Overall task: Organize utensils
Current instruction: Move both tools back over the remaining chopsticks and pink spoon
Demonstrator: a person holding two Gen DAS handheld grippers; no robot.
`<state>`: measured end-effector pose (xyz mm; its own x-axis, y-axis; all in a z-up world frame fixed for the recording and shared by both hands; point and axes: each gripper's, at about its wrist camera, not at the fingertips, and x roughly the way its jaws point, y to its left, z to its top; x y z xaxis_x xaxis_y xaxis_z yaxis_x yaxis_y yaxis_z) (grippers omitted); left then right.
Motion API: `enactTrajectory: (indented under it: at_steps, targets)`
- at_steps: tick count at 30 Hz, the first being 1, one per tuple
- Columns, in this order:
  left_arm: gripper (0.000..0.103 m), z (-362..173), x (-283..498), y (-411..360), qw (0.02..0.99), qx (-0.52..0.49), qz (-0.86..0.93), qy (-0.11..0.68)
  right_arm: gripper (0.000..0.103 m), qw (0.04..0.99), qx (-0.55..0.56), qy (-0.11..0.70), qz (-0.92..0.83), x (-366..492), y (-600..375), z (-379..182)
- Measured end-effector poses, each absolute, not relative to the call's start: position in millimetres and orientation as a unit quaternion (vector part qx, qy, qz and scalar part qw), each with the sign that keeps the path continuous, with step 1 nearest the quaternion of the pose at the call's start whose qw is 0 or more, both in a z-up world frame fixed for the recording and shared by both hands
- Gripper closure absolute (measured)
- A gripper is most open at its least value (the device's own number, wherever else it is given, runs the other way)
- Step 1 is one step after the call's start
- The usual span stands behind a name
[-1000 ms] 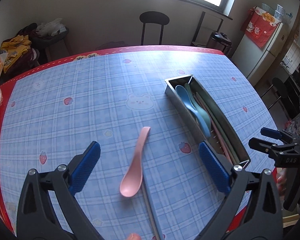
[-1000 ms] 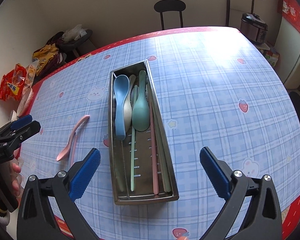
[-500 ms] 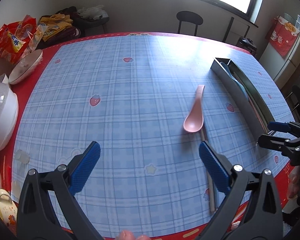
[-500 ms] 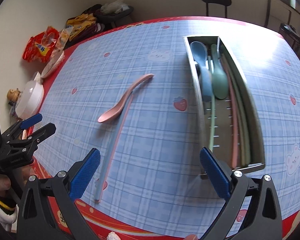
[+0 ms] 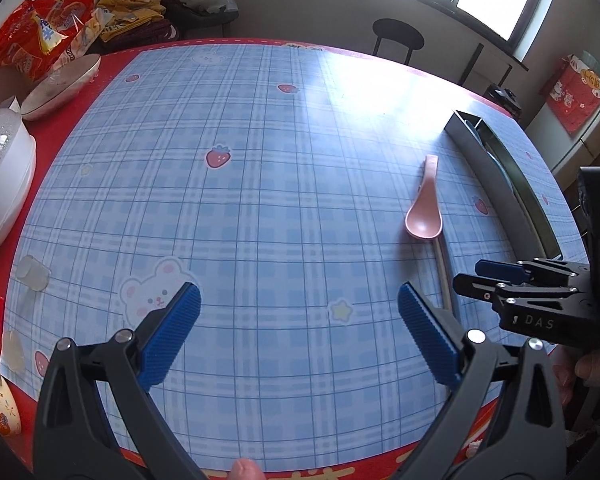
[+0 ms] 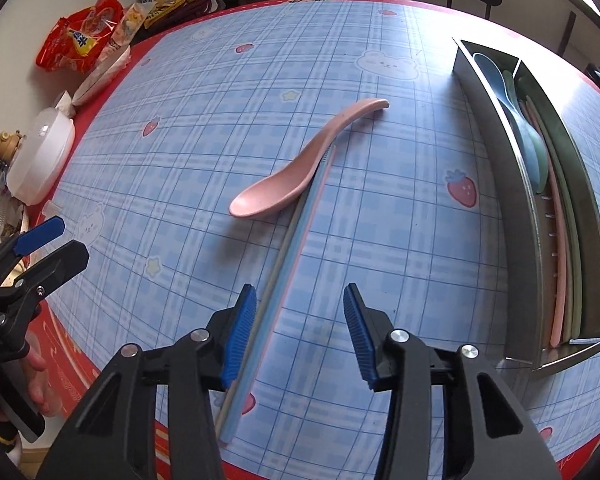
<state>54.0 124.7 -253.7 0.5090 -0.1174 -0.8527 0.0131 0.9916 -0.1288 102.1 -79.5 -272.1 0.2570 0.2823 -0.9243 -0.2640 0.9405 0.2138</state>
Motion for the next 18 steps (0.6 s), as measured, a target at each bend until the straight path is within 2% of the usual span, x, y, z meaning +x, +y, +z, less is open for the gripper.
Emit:
enactTrajectory:
  at_steps: [6,8,10,13,18]
  targets:
    - [0.006,-262.2,58.6,106.8,0.861,-0.044,-0.052,0.504,0.059,0.794,-0.004,0.586,0.158,101.0,-82.9,-274.9]
    - [0.006,-265.4,60.0,97.0,0.858,-0.037,-0.06,0.509,0.073,0.794,0.004,0.588,0.153,100.2,-91.3,-275.8]
    - [0.005,-269.7,61.8,86.8,0.855,-0.027,-0.068,0.513,0.092,0.792,0.01,0.592,0.151,99.1,-100.4,-277.2]
    - [0.006,-275.5,64.6,73.6,0.851,-0.021,-0.076,0.52,0.096,0.791,0.021,0.593,0.15,96.7,-111.7,-276.9]
    - [0.005,-280.2,69.0,59.0,0.85,-0.004,-0.075,0.522,0.093,0.801,0.044,0.572,0.172,96.6,-114.1,-268.4]
